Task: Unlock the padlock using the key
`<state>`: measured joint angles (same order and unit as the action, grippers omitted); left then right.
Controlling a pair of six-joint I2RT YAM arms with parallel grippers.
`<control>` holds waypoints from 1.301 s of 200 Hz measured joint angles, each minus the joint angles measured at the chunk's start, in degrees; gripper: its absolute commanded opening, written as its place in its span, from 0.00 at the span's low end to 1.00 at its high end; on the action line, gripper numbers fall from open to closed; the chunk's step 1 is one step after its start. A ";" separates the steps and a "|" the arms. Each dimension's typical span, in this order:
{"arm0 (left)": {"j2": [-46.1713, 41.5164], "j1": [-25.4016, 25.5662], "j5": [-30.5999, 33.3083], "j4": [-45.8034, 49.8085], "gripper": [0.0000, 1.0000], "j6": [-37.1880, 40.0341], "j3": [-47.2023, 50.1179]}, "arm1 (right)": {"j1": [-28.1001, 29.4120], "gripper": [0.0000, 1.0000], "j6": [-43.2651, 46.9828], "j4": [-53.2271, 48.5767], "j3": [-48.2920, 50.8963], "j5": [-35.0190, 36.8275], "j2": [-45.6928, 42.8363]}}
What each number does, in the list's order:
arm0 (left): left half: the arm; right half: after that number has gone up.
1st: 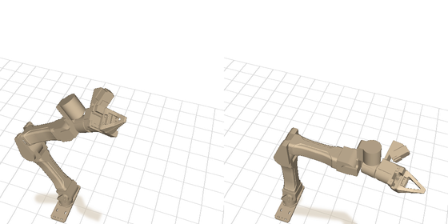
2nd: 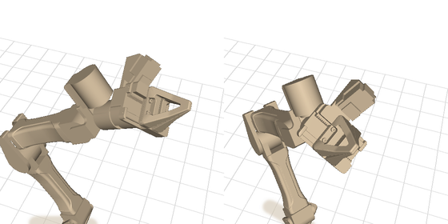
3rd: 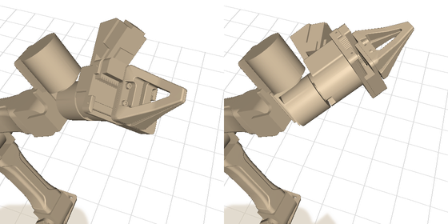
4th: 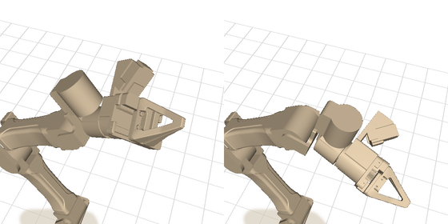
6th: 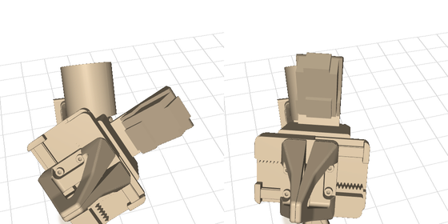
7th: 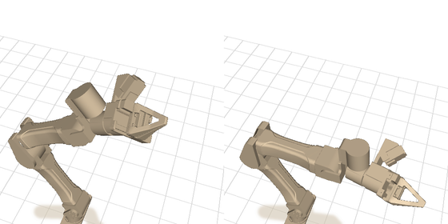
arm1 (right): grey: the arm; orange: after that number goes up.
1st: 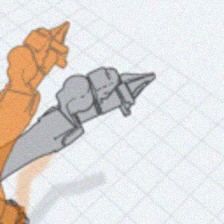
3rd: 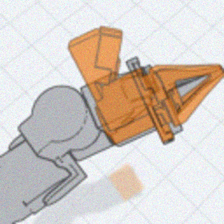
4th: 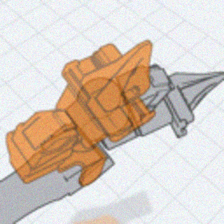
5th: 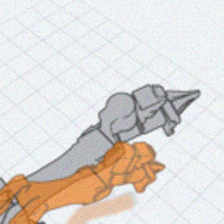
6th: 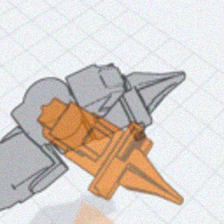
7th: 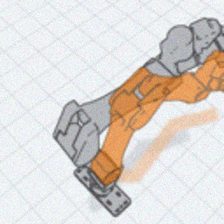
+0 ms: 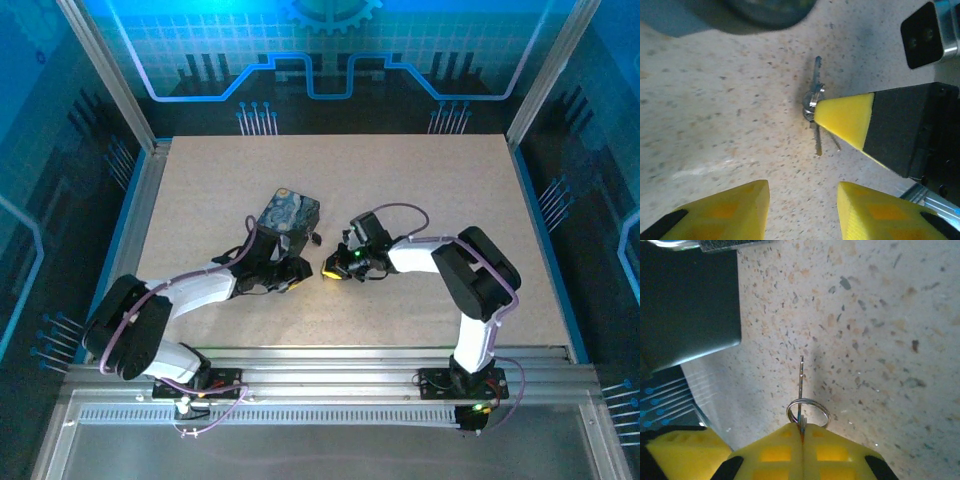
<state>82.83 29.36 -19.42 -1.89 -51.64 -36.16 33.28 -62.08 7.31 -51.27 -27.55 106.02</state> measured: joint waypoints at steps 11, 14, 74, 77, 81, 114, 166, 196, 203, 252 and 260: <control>0.94 0.39 -0.55 -1.75 0.39 -1.11 0.00 | 0.02 0.00 -2.80 2.40 1.20 0.07 -0.46; 1.16 0.52 -0.63 -2.16 0.38 -1.36 0.00 | 0.02 0.00 -3.26 3.10 1.55 0.04 -0.59; 4.81 1.55 -1.46 -7.34 0.31 -6.38 -0.02 | 0.02 0.00 -14.64 13.40 4.39 -0.02 -1.29; 4.92 1.57 -1.46 -7.45 0.30 -6.56 -0.04 | 0.02 0.00 -15.02 13.92 4.42 -0.07 -1.29; 5.03 1.57 -1.46 -7.63 0.30 -6.75 -0.04 | 0.02 0.00 -15.61 14.58 4.42 -0.15 -1.27; 5.53 1.57 -1.25 -9.46 0.26 -8.76 -0.04 | 0.09 0.00 -17.97 17.31 4.42 -0.42 -1.22; 6.01 1.40 -0.48 -12.15 0.24 -11.43 -0.02 | 0.20 0.00 -18.58 17.79 4.42 -0.39 -1.20; 5.55 0.79 -0.11 -15.04 0.24 -12.04 1.53 | 0.20 0.00 -18.75 17.88 4.46 -0.39 -1.16; 5.22 0.68 0.09 -15.26 0.24 -12.17 1.86 | 0.22 0.00 -18.80 17.94 4.46 -0.39 -1.03; 4.39 0.42 0.35 -19.30 0.22 -13.31 3.76 | 0.72 0.00 -19.78 18.91 4.46 -0.48 -0.46; 4.33 0.42 0.52 -20.35 0.22 -13.92 4.46 | 0.79 0.00 -20.06 19.39 4.46 -0.48 -0.24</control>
<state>87.15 29.78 -18.90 -22.24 -65.56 -31.70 34.06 -82.15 26.70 -46.81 -28.03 105.78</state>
